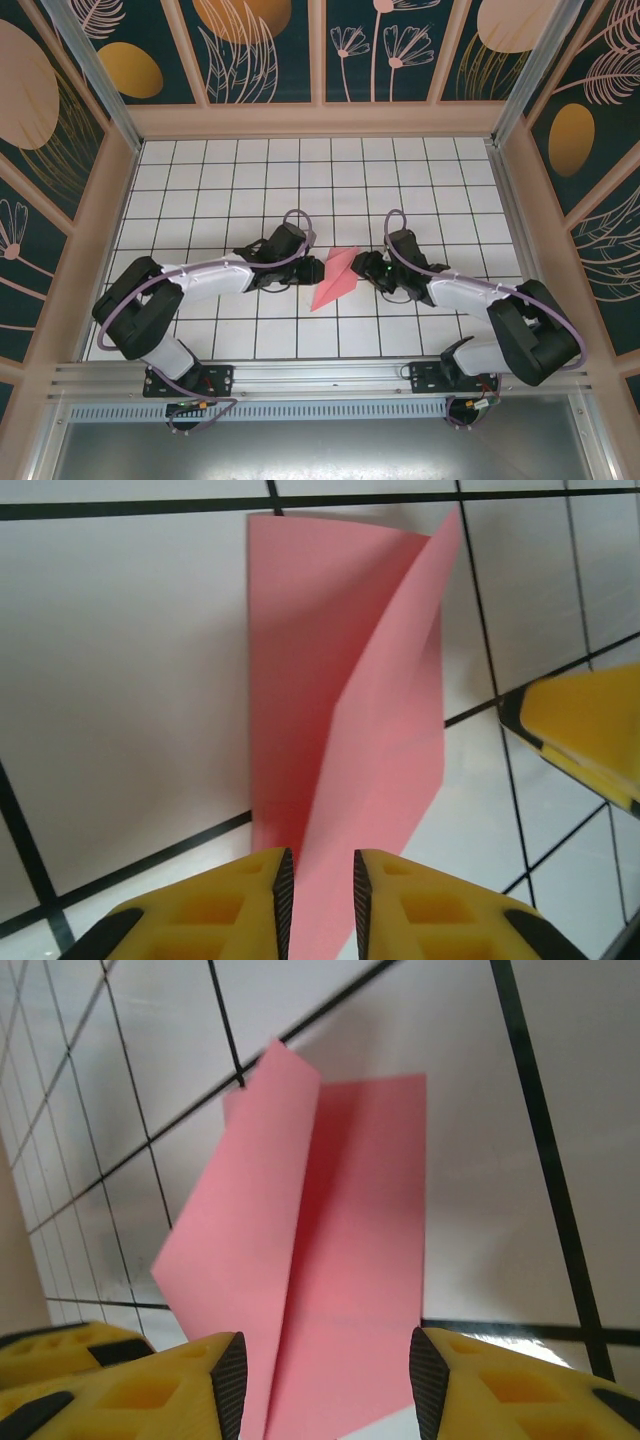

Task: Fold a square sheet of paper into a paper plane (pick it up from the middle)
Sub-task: Turn over the paper at the center of the table.

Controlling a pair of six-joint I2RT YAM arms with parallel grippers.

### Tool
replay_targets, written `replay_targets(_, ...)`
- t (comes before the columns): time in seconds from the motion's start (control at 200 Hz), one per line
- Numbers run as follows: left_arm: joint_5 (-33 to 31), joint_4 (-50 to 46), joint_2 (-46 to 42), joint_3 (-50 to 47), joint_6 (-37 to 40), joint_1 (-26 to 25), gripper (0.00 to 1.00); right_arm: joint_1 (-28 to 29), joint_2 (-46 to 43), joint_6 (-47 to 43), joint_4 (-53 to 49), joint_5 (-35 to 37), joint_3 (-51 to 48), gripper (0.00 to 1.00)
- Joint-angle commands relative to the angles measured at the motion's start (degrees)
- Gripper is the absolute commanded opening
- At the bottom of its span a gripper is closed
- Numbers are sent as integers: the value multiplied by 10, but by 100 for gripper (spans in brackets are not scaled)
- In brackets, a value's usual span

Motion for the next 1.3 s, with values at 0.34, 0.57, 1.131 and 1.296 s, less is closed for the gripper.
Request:
replay_targets(0.34,-22,-32,45,36,26,1,32,22,13,60,33,12,-20,48)
replay_targets(0.57,-25,-28,50,36,27,1,33,28,26,64,50,9,-26,47)
replay_targets(1.131,6,-16,65,36,17,1,37,39,29,73,48,17,-23,49)
replay_targets(1.296,9,-17,76,35,18,1,37,42,34,74,56,12,-22,49)
